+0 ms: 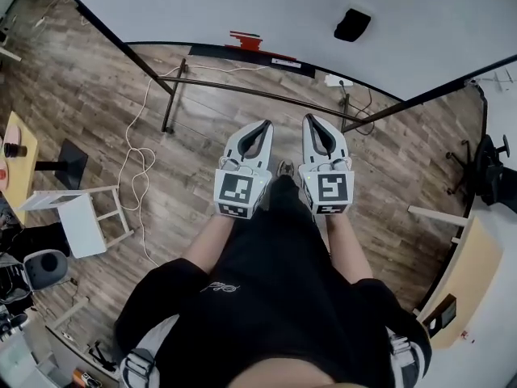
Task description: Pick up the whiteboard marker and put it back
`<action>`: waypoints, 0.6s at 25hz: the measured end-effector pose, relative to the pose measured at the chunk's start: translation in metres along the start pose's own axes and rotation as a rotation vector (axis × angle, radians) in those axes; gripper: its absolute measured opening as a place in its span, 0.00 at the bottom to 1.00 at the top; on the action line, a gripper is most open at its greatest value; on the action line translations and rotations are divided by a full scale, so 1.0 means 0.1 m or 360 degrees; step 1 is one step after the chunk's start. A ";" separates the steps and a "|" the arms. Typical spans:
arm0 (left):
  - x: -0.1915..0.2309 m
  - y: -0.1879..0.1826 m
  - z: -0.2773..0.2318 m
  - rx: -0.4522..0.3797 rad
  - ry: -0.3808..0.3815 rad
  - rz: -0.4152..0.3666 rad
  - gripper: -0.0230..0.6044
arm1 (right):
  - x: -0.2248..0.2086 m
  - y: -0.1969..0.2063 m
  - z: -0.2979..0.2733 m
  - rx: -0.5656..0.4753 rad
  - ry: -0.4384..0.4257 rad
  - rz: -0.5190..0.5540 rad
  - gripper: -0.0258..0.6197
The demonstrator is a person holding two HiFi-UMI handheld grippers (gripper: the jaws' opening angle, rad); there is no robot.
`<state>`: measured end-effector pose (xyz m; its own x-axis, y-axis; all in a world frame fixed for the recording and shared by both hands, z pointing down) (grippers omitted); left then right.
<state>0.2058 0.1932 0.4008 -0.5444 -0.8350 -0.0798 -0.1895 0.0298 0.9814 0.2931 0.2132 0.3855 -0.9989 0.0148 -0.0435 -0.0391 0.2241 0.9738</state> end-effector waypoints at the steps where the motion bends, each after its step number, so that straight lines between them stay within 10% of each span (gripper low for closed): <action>1: 0.03 -0.02 -0.09 0.0008 -0.0012 -0.0002 0.05 | -0.06 -0.02 -0.08 0.0006 -0.0017 0.0008 0.04; 15: 0.09 0.19 -1.16 0.0251 -0.0234 0.0106 0.05 | -1.00 0.24 -0.98 0.0263 -0.0272 0.0008 0.04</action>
<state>0.2921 0.1219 0.4388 -0.6709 -0.7398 -0.0518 -0.2686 0.1773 0.9468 0.3900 0.1220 0.4349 -0.9799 0.1781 -0.0899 -0.0159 0.3796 0.9250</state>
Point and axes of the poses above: the fingertips, and each gripper's own axes: z backward along the fingers, x to its left, y out of its underside, the point moved 1 cm from there along z, backward along the fingers, and after that the axes turned 11 degrees about -z, right-handed, at the moved point
